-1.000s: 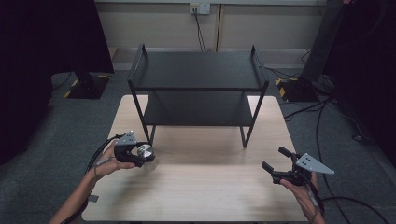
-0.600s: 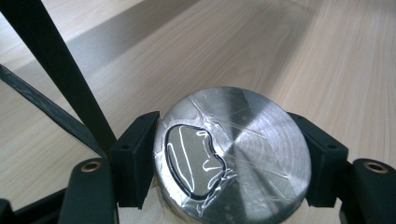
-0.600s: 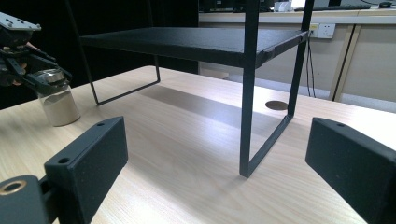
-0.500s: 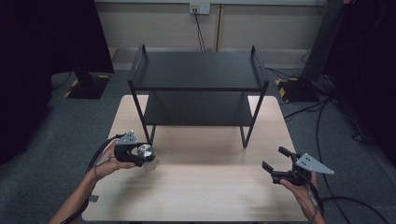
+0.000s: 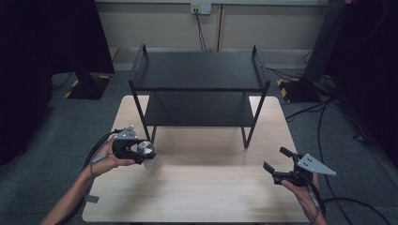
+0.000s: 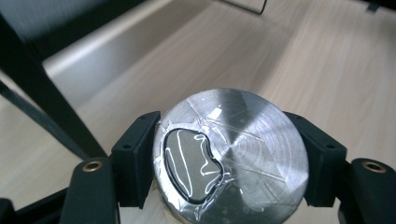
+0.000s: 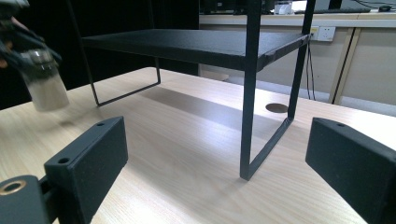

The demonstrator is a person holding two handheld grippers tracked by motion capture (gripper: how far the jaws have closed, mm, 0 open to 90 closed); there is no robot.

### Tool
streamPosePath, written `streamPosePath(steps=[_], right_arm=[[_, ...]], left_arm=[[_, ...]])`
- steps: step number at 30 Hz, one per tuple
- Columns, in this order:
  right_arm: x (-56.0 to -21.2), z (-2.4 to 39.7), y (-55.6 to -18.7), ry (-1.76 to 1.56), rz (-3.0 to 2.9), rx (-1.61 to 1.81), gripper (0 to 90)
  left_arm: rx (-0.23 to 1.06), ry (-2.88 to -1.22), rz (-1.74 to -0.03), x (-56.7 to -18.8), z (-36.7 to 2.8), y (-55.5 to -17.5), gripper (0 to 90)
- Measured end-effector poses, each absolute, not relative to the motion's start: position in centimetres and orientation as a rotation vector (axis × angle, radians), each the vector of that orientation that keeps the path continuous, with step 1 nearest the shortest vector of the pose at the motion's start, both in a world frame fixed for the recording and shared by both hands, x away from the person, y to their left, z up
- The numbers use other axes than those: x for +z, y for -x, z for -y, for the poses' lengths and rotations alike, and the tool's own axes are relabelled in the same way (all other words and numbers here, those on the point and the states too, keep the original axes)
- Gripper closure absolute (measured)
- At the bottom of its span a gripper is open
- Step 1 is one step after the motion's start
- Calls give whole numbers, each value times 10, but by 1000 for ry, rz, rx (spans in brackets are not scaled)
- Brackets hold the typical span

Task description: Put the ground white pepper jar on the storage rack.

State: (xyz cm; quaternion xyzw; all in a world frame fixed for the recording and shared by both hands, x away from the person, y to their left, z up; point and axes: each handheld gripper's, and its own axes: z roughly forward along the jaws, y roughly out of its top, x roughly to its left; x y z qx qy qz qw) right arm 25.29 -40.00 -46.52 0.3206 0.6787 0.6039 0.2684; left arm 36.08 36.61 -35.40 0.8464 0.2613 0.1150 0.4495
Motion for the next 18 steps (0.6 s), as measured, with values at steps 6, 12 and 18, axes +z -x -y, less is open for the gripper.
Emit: streamPosePath(steps=[6, 12, 18], right_arm=[[-465, 400, -253, -843, -1828, 1638, 48], [-466, 400, -253, -840, -1826, 1641, 44], [-467, 399, -252, -844, -1806, 1647, 22]], left_arm=[[331, -2068, -602, -305, -361, -350, 332], [372, -2068, -569, -252, -352, -342, 334], [377, -2083, -490, -195, -338, -344, 343]])
